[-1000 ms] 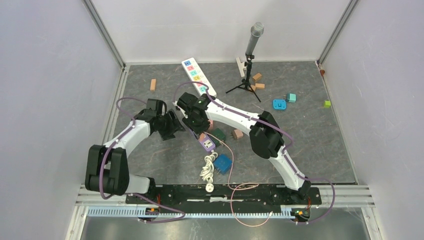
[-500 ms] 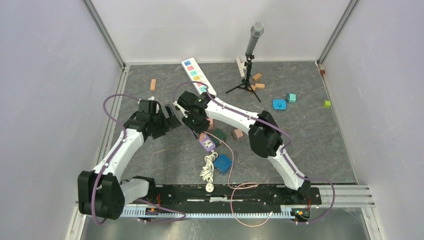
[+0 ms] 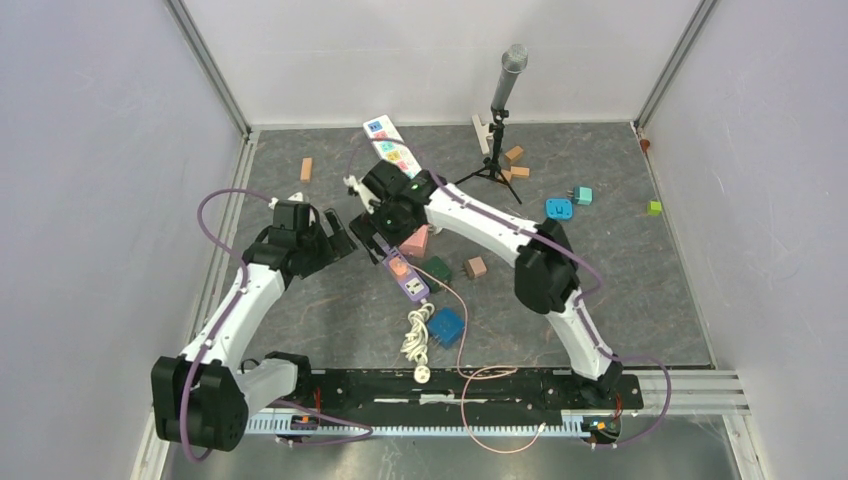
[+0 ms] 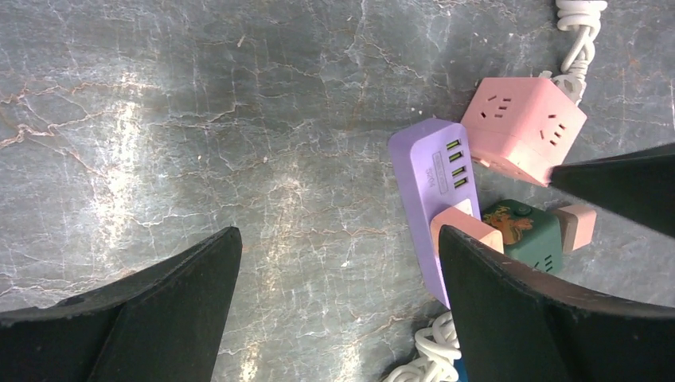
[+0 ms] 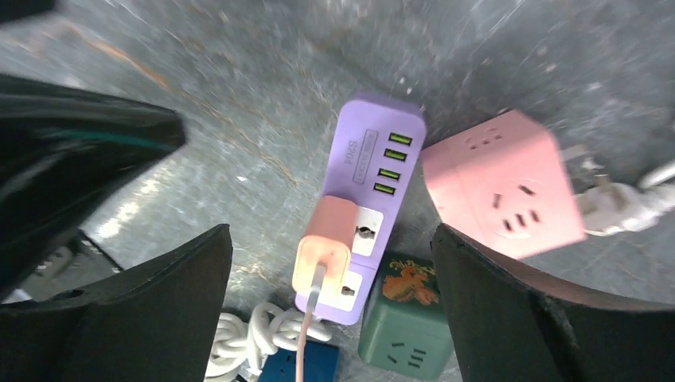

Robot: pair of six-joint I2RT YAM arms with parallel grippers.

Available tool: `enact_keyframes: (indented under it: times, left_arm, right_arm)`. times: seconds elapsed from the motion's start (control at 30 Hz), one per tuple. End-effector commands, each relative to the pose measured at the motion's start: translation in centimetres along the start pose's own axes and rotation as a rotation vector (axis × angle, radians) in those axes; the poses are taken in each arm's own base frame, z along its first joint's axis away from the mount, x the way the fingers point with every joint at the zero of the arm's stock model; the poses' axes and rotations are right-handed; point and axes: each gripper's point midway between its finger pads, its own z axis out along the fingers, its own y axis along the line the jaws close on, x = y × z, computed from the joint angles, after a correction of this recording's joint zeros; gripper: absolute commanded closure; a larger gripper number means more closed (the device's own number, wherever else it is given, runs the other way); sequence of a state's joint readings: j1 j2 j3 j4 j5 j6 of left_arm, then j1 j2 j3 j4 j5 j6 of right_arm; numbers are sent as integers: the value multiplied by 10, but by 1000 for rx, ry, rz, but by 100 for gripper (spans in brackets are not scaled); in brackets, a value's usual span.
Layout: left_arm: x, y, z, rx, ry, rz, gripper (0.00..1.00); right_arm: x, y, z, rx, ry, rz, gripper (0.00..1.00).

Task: Insert the plug
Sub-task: Insert the plug into the socket, then pick up the plug from the center of the board.

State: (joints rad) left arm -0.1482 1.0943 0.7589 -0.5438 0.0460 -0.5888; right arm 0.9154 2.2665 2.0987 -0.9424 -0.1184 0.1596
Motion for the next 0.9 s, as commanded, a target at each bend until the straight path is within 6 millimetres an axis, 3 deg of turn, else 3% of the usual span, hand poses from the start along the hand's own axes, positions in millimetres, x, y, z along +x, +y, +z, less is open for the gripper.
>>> enact_keyframes:
  times: [0.0,0.17,0.43,0.63,0.87]
  left_arm:
    - [-12,-9,-9,36,-54,20,0]
    - [-17,-10,-18,40,-93,-12,0]
    - [-25,-46,-39,245,-146,-65,0]
    - [-16,-75,-38,382,-66,-85,0]
    - [-1,-121,-26,472,22,-29,1]
  right_arm:
    - [-71,4,-96,-63,-336,18,2]
    - [-56,-30,-134,-3,-394,65,2]
    - [9,-105,-166,171,-414,190,2]
    - [79,-145,-159,228,-358,338,2]
    - [152,-150,-132,83,-330,562,2]
